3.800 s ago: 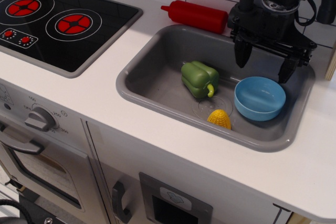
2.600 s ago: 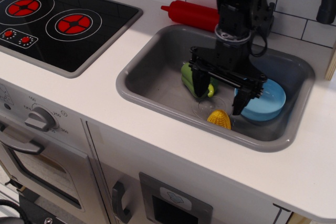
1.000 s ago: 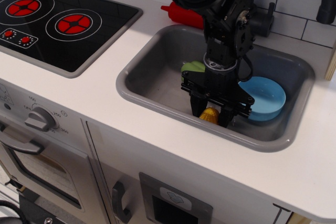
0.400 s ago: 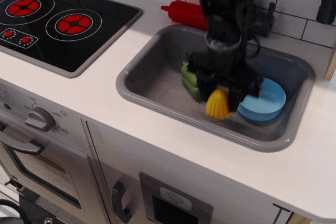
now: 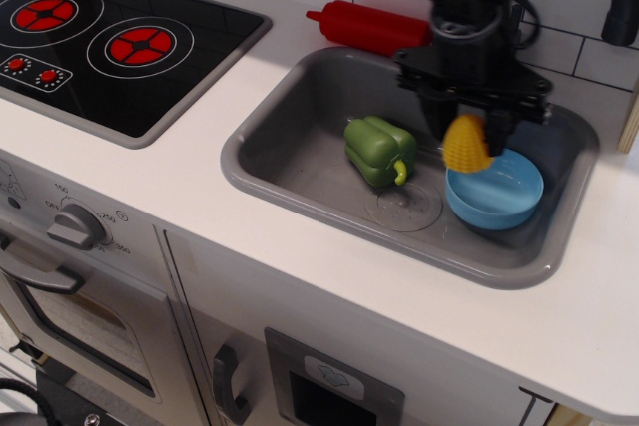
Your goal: Put corn in bowl sink
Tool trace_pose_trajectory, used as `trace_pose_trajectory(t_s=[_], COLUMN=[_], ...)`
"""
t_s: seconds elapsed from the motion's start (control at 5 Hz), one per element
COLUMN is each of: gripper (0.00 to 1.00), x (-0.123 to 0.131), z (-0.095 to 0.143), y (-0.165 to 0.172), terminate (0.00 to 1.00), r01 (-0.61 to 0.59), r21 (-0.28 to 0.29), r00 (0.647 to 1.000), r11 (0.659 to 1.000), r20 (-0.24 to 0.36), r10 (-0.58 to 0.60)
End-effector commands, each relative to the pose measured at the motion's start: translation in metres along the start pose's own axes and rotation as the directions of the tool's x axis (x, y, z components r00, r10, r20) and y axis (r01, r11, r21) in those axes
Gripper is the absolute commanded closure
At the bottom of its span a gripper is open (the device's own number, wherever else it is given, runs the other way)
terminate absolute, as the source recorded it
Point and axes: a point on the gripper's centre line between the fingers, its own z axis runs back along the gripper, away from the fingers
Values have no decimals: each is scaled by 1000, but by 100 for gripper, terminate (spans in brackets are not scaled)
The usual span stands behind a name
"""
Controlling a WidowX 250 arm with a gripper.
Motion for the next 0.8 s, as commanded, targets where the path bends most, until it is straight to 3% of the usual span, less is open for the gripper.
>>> trace_pose_trajectory(t_s=[0.0,0.2,0.6], gripper=[100,0,0], x=[27,29,32], z=[-8,-12,-7], y=[-14,-15,-13], terminate=[0,0,0], r01=[-19,-38,-51], r21=[0,13,5], r00=[996,997,997], r11=[1000,999,999], r20=[82,63,65], r10=[19,37,50])
